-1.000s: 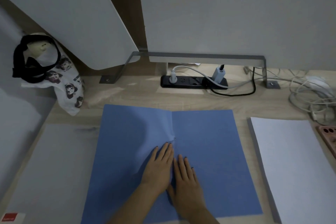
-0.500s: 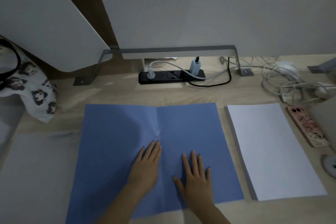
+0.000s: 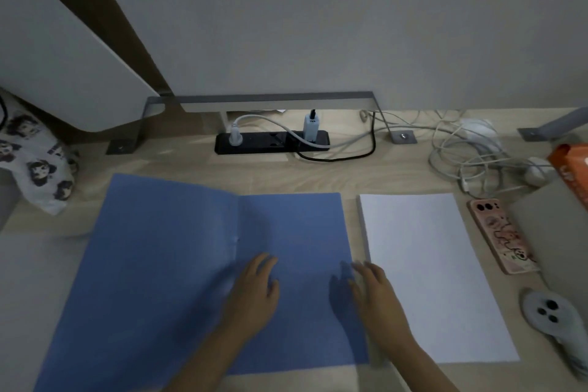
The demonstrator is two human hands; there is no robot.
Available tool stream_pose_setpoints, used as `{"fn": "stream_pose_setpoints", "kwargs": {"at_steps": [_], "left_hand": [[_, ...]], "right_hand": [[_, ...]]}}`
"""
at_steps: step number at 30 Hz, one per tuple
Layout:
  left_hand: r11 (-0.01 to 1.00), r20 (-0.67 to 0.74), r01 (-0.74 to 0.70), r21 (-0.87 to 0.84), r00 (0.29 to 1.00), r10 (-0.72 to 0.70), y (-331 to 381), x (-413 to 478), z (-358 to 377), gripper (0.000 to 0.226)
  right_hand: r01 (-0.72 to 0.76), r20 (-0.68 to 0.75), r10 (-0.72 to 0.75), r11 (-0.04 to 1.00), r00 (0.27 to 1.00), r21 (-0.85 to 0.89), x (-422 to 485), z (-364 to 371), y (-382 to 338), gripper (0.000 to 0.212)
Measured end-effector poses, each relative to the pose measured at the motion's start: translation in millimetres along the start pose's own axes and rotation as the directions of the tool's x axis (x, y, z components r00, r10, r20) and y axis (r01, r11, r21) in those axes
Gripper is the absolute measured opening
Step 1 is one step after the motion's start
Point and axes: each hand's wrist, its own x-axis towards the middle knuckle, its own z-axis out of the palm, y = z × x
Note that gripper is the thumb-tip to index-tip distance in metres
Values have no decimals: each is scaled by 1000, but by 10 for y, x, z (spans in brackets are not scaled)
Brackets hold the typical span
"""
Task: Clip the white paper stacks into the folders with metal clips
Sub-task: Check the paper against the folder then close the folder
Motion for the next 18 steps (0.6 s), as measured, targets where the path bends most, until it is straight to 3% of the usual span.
{"fn": "stream_pose_setpoints", "kwargs": {"at_steps": [2,5,7,12,18], "left_hand": [[978,19,33,-206,999,-29,349,96,172,46],[847,147,170,-504,983,-110,893,207,460,41],[743,248,283,-607,955,-162,1175,261,622,41],[591,398,476,-651,877,-268,1560,349,773,8],[570,410,567,-595,824,-392,1632,539,839,26]], "right_hand": [[-66,-40,64,997,997,-38,78,-225,228,37],[-106,-74,101,993,992,-56,160,-424,483,36],[-95,-61,91,994,994,-59,187,-460,575,38],[-62,49,69,989,996,-137,172,-435,676,43],[-25,95,41,986,995,-167,189,-454,680,45]]}}
